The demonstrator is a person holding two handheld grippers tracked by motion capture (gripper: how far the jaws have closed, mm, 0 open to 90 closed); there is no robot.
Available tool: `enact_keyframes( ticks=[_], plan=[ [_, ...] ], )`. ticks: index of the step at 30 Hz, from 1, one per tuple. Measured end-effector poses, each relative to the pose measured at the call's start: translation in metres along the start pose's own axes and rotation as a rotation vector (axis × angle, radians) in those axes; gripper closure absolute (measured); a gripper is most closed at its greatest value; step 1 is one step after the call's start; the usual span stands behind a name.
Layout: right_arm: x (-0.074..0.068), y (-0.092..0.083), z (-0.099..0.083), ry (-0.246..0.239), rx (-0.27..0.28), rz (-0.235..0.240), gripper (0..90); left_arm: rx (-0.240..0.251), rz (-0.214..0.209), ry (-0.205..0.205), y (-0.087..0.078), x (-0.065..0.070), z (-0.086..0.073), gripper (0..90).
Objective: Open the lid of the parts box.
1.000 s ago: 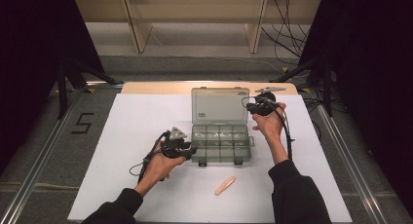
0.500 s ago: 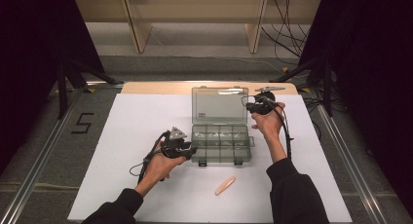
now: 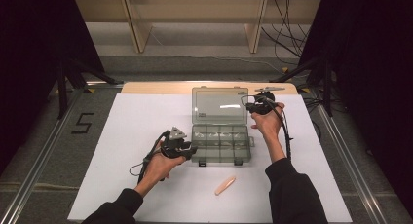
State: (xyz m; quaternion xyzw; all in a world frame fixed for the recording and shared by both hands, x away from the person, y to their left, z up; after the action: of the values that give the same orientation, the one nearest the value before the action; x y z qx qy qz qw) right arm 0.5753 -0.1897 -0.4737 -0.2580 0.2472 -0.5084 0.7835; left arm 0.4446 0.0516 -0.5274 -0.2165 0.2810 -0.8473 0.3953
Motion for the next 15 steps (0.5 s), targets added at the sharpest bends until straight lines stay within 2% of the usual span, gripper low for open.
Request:
enact_keyframes(
  ticks=[1,2,3,10,11,12,13,14,15],
  plan=[
    [0.0011,0.0016,0.0006,-0.020,0.012,0.004,86.0,0.016,-0.021,0.053,0.0015,-0.0023,0.0025,63.5],
    [-0.0008,0.0009,-0.0003,0.008,0.004,-0.007,85.9,0.018,-0.023,0.050,0.0016,-0.0019,0.0026,63.4],
    [0.0005,0.0012,-0.0001,-0.014,0.005,-0.004,85.9,0.015,-0.020,0.053,0.0014,-0.0025,0.0025,63.4],
    [-0.0007,0.0029,-0.0004,0.005,0.008,-0.003,85.5,0.015,-0.027,0.047,0.0010,-0.0022,0.0026,63.6],
    [0.0018,0.0039,0.0010,-0.029,0.022,-0.005,86.6,0.015,-0.027,0.047,0.0010,-0.0022,0.0026,63.6],
    [0.0030,0.0042,0.0015,-0.047,0.027,-0.006,86.5,-0.013,-0.020,-0.004,-0.0020,0.0004,-0.0006,63.7],
    [0.0030,0.0042,0.0015,-0.047,0.027,-0.006,86.5,-0.013,-0.020,-0.004,-0.0020,0.0004,-0.0006,63.7],
    [0.0035,0.0042,0.0013,-0.043,0.026,-0.008,85.8,0.012,-0.036,0.049,0.0000,-0.0019,0.0026,63.7],
    [0.0053,0.0043,0.0008,-0.053,0.025,-0.016,85.2,0.011,-0.037,0.049,0.0000,-0.0019,0.0026,63.7]
  ],
)
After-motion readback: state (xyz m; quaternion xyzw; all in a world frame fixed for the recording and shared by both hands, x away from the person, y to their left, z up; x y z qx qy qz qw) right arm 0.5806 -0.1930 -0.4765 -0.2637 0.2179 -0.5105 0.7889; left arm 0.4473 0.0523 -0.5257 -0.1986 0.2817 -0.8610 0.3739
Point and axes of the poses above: each handheld gripper's, and its own axes: y roughly forward along the jaws, z roughly out of its top, x roughly to its right, the point moved 8 cm from there along y, roughly forward along the jaws, and after that the axes turned 1 degree about z, right-handed, at the moved point
